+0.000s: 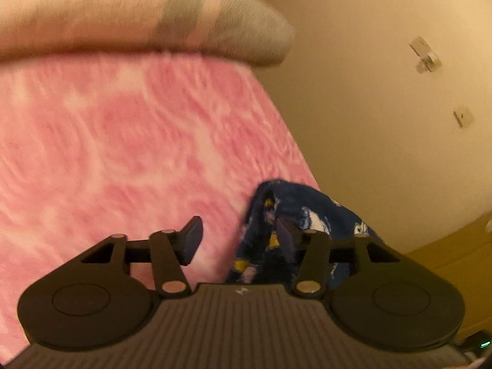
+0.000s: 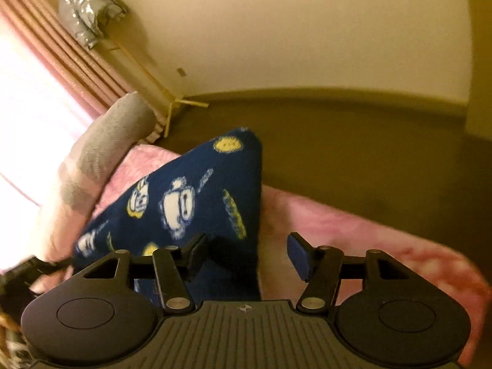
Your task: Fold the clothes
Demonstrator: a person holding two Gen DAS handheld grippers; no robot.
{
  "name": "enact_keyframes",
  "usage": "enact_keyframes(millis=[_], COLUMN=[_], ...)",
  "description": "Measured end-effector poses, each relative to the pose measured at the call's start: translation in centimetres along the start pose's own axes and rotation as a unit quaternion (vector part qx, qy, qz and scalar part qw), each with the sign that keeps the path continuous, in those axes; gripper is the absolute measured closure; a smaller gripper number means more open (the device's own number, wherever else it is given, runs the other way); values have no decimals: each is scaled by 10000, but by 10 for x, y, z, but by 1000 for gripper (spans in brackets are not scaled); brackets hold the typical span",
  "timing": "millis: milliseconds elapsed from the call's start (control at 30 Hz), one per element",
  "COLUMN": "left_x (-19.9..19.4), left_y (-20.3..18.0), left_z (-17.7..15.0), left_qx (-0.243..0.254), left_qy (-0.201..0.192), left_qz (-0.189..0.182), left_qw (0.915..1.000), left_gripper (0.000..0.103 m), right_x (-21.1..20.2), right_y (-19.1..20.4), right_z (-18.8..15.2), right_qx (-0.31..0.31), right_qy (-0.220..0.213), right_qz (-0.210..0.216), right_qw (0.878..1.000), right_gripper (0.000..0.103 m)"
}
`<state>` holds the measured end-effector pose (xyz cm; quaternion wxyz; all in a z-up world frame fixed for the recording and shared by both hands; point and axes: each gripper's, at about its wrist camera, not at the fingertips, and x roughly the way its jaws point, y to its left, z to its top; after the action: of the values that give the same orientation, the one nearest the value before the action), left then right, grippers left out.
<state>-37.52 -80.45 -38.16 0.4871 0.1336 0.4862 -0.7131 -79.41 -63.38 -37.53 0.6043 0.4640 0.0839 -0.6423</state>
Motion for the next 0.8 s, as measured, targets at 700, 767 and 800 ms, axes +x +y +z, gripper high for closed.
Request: enact_keyframes(millis=[700, 767, 800], left_x=[1, -9, -7], left_y=[-29, -31, -28], left_z=[-86, -88, -91], left_qx=[2560, 2545, 2537], left_qy=[266, 104, 174], left_qz=[193, 50, 104], left_qw=[9661, 9670, 9671], left_gripper=[103, 103, 103], right_x=[14, 1, -5], right_y=[73, 74, 74], right_z=[-76, -78, -80], right_qx=[-2213, -2119, -2081], right_qy=[-399, -559, -629], right_qz=[-691, -701, -696], right_qw=[9719, 9732, 9736], right_gripper=[69, 69, 69])
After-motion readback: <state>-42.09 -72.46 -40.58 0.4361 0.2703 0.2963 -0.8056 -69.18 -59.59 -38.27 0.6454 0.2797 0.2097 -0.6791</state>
